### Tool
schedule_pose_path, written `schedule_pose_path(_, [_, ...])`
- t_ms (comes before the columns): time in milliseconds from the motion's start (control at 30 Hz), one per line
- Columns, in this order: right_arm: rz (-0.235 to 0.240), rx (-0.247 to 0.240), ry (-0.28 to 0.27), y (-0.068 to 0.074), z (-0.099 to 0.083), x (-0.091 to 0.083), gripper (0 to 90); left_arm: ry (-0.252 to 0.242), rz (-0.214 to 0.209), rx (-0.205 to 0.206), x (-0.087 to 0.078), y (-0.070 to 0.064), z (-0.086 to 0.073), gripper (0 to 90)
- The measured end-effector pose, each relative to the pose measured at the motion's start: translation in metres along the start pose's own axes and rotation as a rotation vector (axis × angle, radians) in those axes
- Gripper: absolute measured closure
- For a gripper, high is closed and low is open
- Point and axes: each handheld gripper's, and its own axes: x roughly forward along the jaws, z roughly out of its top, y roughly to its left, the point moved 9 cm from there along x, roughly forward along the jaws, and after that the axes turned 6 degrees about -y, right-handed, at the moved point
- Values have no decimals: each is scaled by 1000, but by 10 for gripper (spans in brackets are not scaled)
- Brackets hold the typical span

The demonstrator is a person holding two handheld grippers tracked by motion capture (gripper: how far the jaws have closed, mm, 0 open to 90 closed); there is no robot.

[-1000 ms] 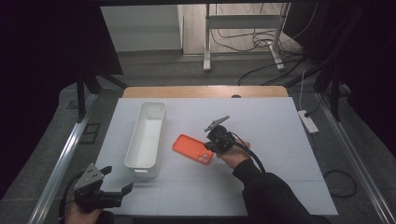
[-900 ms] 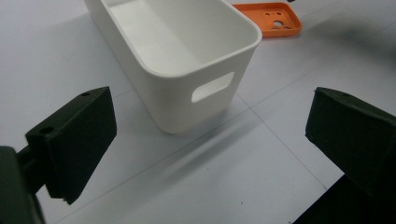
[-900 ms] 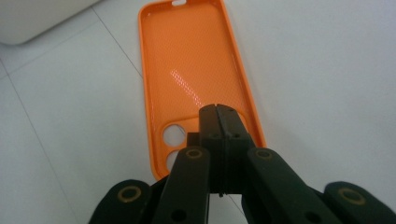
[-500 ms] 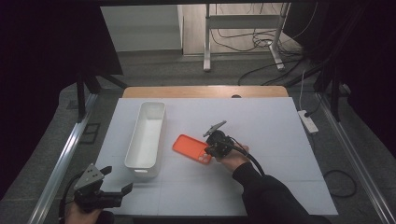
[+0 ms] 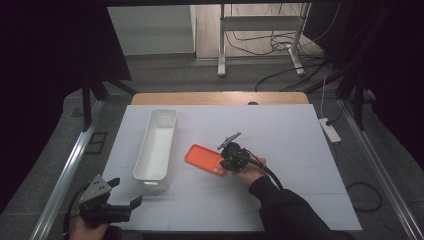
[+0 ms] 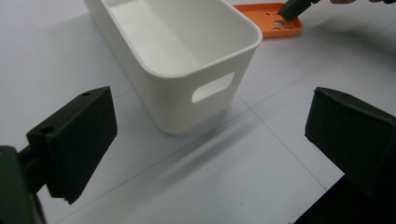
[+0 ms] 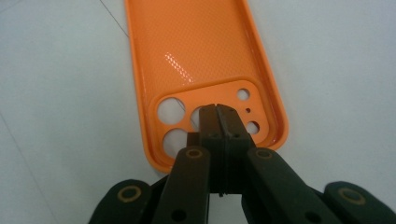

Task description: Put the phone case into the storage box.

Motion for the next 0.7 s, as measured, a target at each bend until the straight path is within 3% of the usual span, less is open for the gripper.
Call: schedule_pose_path(700, [-60,26,2,-25,-5,-5,895,0,4,0,0,0,0,32])
